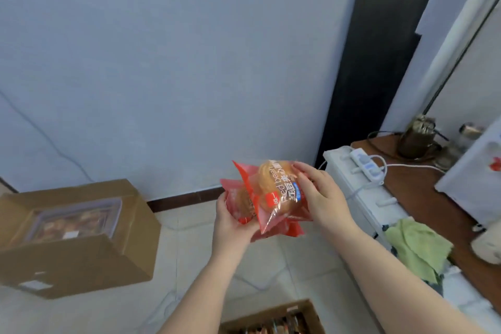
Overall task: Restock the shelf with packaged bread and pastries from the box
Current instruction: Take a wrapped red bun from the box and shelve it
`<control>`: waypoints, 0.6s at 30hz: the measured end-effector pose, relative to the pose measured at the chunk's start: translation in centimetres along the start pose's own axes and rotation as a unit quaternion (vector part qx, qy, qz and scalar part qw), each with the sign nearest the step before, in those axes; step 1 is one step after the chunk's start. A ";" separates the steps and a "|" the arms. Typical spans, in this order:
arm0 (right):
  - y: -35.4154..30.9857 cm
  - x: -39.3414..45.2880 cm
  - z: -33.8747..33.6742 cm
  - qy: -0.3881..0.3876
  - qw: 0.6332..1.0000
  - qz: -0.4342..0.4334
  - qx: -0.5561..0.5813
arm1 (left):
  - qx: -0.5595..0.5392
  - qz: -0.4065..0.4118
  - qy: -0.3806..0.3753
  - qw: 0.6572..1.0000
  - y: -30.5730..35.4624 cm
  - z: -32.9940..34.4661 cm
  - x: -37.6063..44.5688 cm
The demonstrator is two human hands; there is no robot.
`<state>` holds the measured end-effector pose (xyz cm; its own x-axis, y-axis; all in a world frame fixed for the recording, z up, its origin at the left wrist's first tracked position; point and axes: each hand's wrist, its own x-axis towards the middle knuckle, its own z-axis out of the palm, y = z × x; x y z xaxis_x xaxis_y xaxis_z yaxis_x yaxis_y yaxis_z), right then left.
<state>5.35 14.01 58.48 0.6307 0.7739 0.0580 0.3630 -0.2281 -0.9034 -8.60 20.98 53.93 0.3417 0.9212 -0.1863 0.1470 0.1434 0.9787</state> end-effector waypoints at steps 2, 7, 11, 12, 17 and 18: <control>-3.4 0.4 -2.3 0.017 1.000 0.016 0.008 | 0.016 0.029 -0.013 0.999 4.0 0.0 -0.4; -10.5 -0.6 -7.2 -0.052 0.953 0.163 0.249 | 0.034 0.037 -0.126 0.991 12.1 -0.2 -0.7; -13.6 -5.0 -9.1 -0.060 0.909 0.084 0.403 | 0.048 0.062 -0.206 0.975 16.7 -0.5 -1.8; -14.2 -5.9 -9.4 -0.059 0.906 0.068 0.415 | 0.058 0.072 -0.235 0.967 17.7 -0.5 -2.1; -14.1 -9.6 -10.0 0.084 0.856 0.174 0.480 | 0.054 0.079 -0.377 0.921 20.2 0.5 -3.0; -13.6 -10.1 -10.2 0.110 0.842 0.156 0.505 | 0.025 0.064 -0.393 0.917 20.3 1.0 -3.2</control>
<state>0.98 3.27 74.51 0.7394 0.6159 -0.2720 -0.5416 0.3040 -0.7837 -5.78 20.58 74.30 0.9197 0.3812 -0.0943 0.0948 0.0174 0.9953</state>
